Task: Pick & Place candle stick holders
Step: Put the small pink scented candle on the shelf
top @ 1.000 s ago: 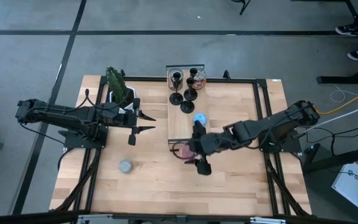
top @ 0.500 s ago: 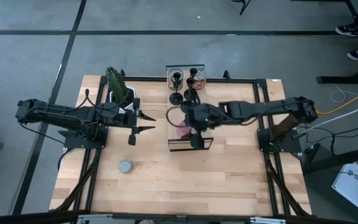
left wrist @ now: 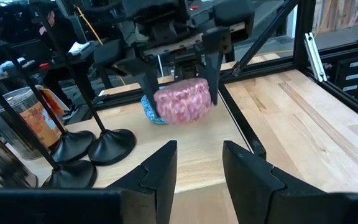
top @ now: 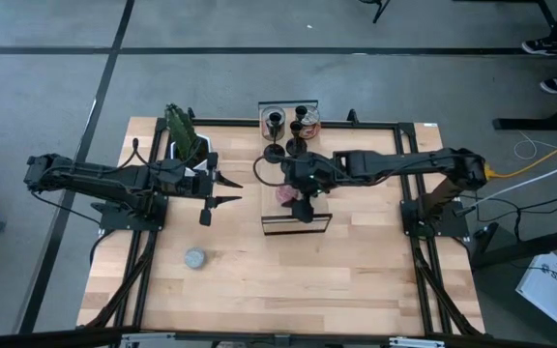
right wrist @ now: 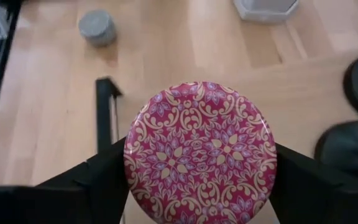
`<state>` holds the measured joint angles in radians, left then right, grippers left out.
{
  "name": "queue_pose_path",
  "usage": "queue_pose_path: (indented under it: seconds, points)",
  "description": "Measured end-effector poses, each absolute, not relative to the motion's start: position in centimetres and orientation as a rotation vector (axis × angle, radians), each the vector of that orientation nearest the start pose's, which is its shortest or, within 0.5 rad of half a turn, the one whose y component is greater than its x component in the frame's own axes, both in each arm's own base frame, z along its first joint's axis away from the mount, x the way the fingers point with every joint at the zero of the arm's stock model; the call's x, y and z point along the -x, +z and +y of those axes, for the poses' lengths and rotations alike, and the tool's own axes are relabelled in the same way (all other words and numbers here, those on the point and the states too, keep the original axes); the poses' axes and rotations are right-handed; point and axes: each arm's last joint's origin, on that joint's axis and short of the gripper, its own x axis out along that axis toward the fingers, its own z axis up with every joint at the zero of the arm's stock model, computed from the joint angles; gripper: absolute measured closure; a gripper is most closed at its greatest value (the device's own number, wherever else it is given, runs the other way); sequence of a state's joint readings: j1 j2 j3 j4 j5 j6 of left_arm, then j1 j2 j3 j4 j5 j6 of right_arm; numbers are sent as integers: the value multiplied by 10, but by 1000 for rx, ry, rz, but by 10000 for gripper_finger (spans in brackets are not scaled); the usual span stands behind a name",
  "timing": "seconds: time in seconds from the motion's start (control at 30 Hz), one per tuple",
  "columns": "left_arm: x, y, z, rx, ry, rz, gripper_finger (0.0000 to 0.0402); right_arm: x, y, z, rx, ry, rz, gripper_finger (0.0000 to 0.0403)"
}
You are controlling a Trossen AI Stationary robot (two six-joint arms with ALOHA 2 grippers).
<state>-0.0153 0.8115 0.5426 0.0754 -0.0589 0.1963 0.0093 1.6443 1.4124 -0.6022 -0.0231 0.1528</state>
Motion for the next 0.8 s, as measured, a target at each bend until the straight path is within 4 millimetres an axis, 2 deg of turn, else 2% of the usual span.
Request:
queue_pose_path:
  seconds: [0.2,0.8]
  points:
    - [-185,269,-1,-203,24,201,279,-356,293,1,-164,-157,857,96]
    - [-185,269,-1,-203,25,194,278,-362,280,1,-152,-243,894,84]
